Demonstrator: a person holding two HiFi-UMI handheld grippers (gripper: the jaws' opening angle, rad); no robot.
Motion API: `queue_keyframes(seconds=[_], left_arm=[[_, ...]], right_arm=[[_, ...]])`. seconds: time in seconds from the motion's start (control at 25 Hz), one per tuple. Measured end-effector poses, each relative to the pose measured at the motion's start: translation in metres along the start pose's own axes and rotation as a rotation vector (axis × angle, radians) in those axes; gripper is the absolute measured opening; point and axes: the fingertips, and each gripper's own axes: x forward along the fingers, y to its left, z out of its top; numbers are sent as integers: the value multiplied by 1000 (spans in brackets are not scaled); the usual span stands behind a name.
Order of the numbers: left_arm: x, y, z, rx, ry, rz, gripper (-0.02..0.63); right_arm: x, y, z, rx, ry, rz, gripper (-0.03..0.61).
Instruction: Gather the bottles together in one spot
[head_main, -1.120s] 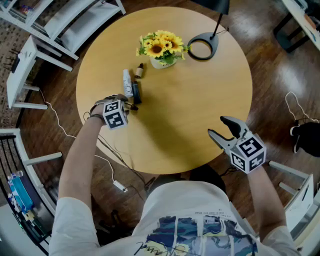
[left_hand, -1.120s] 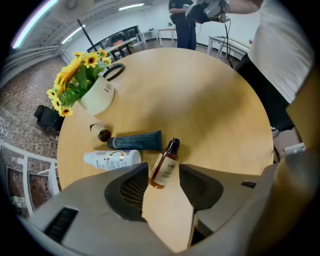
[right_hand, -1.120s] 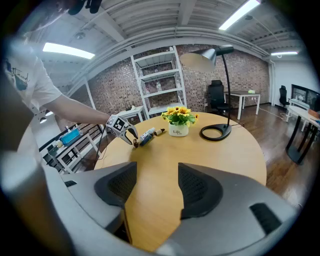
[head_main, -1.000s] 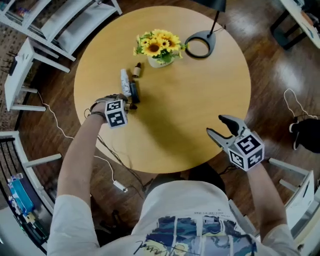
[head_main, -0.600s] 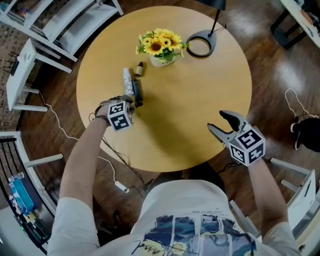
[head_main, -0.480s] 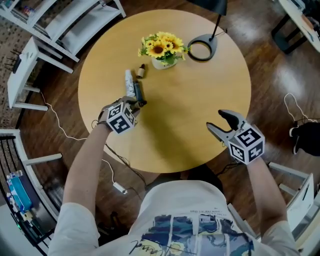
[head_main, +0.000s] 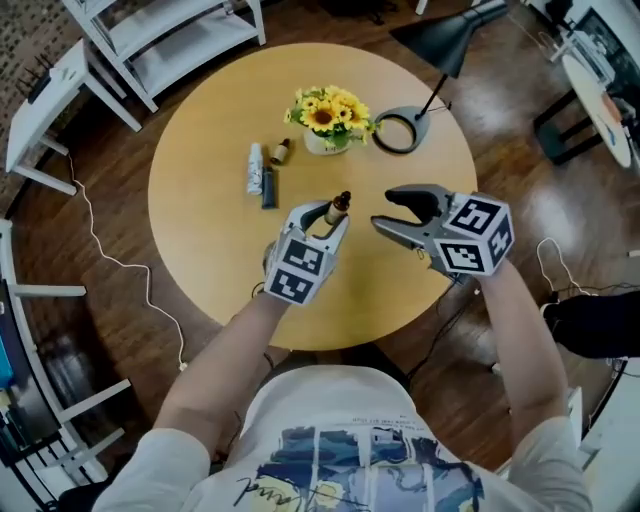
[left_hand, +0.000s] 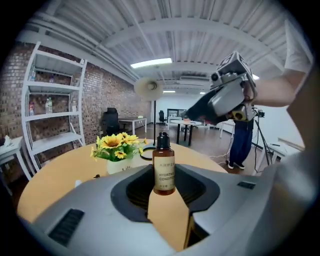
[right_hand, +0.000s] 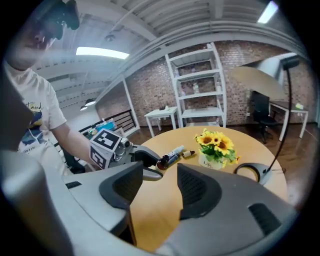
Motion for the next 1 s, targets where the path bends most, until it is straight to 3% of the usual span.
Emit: queue_keyframes(seconds=[0.28,0.44,0.6,1.0], left_arm=[[5,-34,17,91,-47,31,138],[2,-37,24,95,-76,61,138],[3,-37,23,120,-78,81,138],[9,-31,5,112,-33,61,146]], right_arm=[[23,6,-4,-284,364,177,184],[31,8,-11,-391,495,239,133],[38,8,-20,-432,530,262,97],[44,-5,-28,-509,573,258,94]])
